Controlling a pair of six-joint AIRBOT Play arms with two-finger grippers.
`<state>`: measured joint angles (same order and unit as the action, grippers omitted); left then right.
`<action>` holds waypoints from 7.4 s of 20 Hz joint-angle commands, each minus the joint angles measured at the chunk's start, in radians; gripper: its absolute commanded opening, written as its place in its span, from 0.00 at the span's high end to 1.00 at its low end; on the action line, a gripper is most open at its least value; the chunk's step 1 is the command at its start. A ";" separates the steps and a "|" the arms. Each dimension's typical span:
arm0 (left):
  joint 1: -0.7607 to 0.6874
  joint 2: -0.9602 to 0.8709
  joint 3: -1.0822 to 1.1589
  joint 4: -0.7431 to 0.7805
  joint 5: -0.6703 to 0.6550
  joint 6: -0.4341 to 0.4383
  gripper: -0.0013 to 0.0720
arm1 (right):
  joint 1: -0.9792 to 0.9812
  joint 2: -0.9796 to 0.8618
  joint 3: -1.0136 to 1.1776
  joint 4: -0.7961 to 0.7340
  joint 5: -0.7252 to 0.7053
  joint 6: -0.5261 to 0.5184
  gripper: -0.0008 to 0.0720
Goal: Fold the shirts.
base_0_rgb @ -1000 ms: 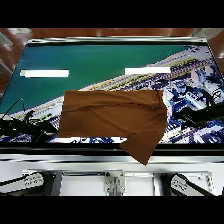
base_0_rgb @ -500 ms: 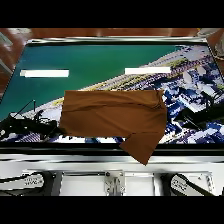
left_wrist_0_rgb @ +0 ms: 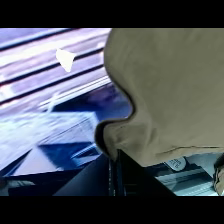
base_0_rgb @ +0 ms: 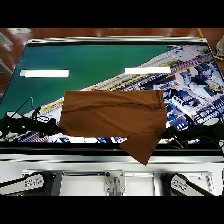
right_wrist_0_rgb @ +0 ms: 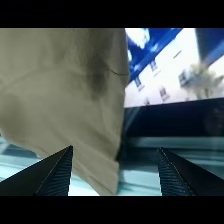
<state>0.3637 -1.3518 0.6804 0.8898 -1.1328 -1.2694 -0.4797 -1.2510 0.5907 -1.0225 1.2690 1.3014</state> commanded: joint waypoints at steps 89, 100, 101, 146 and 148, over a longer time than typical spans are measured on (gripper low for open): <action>-1.113 -0.745 0.978 -0.778 0.450 -0.045 0.94 | 0.189 0.047 0.998 0.124 0.448 0.284 0.88; -0.481 -0.455 0.977 -0.523 0.249 0.058 0.94 | 0.729 -0.187 0.998 -0.085 0.077 0.336 0.88; -0.418 -0.395 0.977 -0.523 0.244 0.058 0.94 | 0.790 -0.249 0.998 -0.083 0.000 0.337 0.88; -0.292 0.037 0.977 0.009 -0.175 -0.098 0.94 | 0.357 -0.359 0.850 0.437 -0.371 -0.122 0.88; -0.299 0.037 0.977 0.018 -0.226 -0.111 0.94 | 0.230 -0.357 0.919 0.431 -0.344 -0.095 0.88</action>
<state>0.0700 -1.3155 1.6569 0.8993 -1.3029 -1.3594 -0.1112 -1.6234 1.3926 -0.6003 0.9058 1.2194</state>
